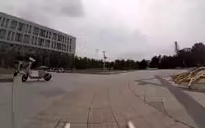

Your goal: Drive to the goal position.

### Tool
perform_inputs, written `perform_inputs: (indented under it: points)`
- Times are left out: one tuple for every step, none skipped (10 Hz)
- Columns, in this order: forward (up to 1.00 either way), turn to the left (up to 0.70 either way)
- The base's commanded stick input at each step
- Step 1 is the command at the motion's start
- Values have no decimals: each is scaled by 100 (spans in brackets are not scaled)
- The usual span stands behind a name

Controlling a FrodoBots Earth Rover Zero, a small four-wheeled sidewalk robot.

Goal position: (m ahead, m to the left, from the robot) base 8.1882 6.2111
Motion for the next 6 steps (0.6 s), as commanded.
perform_inputs:
  points:
    - [84,0]
    - [84,0]
    - [84,0]
    - [84,0]
    - [84,0]
    - [84,0]
